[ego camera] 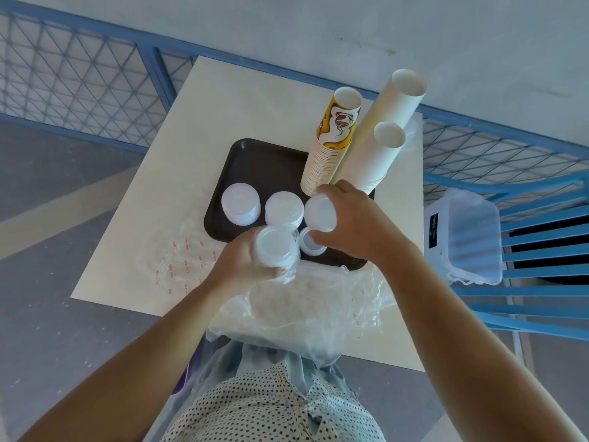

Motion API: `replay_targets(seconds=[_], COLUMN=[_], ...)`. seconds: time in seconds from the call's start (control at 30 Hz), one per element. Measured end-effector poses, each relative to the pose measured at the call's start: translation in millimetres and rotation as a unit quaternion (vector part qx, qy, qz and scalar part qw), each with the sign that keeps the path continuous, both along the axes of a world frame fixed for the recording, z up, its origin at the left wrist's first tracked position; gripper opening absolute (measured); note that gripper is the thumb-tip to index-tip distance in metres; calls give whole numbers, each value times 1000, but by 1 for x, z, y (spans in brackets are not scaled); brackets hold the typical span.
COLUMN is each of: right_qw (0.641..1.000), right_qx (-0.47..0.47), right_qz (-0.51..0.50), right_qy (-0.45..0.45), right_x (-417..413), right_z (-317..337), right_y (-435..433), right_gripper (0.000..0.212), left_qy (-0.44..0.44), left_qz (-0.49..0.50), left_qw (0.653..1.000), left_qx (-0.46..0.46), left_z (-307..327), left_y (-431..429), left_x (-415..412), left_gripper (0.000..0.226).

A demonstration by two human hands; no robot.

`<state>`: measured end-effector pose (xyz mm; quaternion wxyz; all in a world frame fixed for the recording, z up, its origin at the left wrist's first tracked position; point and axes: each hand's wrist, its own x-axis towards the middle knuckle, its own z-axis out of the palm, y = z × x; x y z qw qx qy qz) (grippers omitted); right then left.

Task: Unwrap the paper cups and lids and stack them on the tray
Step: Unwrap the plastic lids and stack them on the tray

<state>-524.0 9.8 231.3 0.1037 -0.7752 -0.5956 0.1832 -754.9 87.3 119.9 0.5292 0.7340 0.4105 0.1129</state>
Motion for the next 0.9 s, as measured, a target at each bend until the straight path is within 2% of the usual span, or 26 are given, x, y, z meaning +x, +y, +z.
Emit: replay_targets(seconds=[0.1,0.23,0.63,0.9], right_qw=[998,993,982,979], right_qx=[-53,-102,-148,-158], right_qz=[-21,-48,-110,-125], right_qy=[-34,-33,-44,-29], right_x=[14,11,-12,-15], right_z=[-21,-63,-137,-153], right_y=[-4,-4,20,22], right_gripper=[83,84,72,79], left_qy=[-5,-9,-9,-4], left_qz=[11,18,0,-1], left_qw=[1000,1000,999,998], left_qx=[3,12,47,58], left_z=[-1,-1,2,1], left_y=[2,2,-4,-7], left_x=[-9,-14,-14,-18], left_gripper=[74,77,81,80])
